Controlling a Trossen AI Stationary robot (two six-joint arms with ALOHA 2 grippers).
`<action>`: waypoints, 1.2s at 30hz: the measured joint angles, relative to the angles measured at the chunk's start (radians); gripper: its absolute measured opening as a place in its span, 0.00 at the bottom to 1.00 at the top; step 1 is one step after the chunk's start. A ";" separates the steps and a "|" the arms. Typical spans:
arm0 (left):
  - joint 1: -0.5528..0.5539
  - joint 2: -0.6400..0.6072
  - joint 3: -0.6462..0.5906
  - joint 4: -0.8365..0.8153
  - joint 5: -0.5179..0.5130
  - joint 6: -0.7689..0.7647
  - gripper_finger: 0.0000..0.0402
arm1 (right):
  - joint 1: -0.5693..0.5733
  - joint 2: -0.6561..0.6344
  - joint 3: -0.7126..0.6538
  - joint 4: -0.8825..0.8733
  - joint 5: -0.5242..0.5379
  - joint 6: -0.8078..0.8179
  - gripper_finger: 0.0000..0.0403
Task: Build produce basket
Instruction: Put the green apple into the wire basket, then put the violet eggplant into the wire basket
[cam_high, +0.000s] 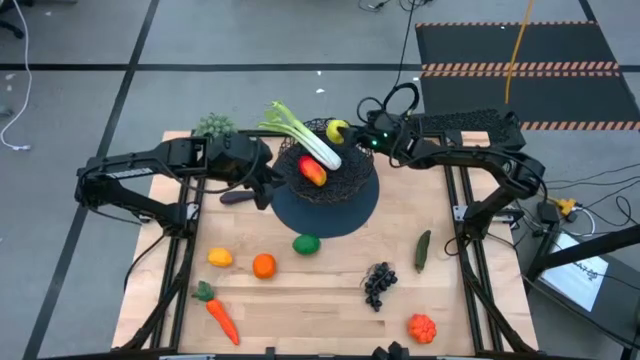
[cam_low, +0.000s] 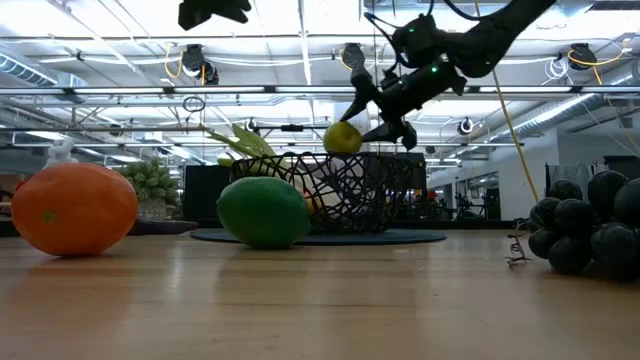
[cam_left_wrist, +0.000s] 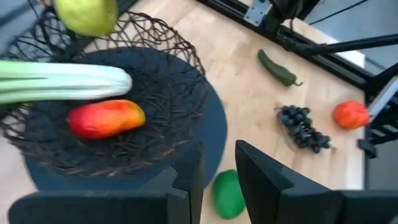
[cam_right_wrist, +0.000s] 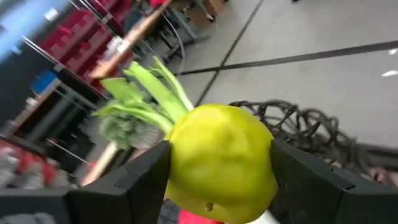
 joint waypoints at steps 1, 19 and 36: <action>-0.003 0.000 0.000 0.001 0.003 -0.014 0.22 | -0.001 0.005 0.014 -0.033 0.001 -0.022 0.65; -0.062 -0.002 0.000 -0.039 0.005 -0.093 0.22 | -0.065 -0.052 0.044 -0.064 -0.195 -0.036 0.79; -0.016 -0.002 -0.071 -0.342 -0.052 -0.008 0.39 | 0.226 -0.356 0.043 -0.319 -0.068 -0.011 0.78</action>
